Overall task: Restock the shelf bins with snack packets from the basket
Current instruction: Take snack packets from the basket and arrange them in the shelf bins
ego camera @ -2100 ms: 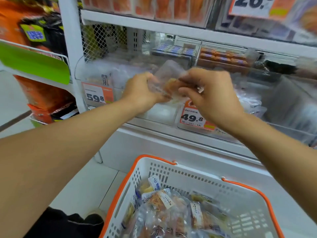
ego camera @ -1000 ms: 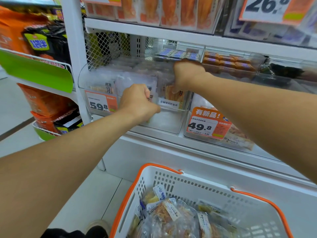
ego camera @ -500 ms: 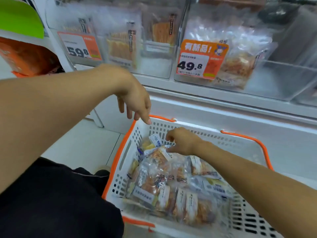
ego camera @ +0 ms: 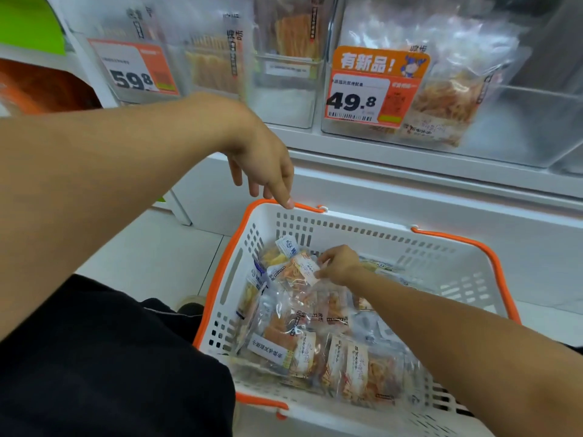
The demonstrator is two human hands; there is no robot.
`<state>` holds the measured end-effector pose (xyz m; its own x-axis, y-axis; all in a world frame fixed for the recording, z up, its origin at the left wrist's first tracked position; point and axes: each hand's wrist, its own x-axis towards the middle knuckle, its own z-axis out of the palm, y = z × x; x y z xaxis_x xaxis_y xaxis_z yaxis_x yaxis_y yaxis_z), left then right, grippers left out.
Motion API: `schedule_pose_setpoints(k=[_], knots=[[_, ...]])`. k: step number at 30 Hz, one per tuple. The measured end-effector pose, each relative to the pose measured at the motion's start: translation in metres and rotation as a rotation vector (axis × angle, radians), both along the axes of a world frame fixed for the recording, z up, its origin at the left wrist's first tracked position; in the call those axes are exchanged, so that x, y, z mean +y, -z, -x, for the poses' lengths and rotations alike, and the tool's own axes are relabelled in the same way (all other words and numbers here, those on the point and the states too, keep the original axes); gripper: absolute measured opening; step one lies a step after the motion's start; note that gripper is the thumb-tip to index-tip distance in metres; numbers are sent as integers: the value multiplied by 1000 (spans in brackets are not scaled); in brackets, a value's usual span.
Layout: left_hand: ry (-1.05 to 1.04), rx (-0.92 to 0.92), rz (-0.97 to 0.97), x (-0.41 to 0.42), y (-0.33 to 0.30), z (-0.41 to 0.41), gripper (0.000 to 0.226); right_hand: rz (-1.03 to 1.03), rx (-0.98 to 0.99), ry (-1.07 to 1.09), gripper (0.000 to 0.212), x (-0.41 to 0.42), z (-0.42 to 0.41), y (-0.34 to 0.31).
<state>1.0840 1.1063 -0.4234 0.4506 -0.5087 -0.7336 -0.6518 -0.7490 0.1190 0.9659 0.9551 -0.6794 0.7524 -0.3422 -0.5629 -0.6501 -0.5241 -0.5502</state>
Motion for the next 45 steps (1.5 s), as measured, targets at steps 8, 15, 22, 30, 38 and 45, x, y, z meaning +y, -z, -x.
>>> schedule_pose_setpoints(k=[8,15,22,30,38,45], knots=[[-60,34,38,9,-1,-1,79,-219,-124,-127,14,-49,7,-155],[-293,519,605,-14,-34,25,33,-644,-532,13,17,-82,57,-278],[-144,18,1117,-60,-70,54,11,442,-772,-470,68,-104,65,-348],[-240,-194,1398,-110,-89,69,7,589,-862,-474,26,-144,56,-373],[113,-678,866,-166,-98,37,77,715,-802,-61,23,-227,21,-358],[120,-510,427,-223,-93,2,77,677,-475,-197,66,-260,-47,-377]])
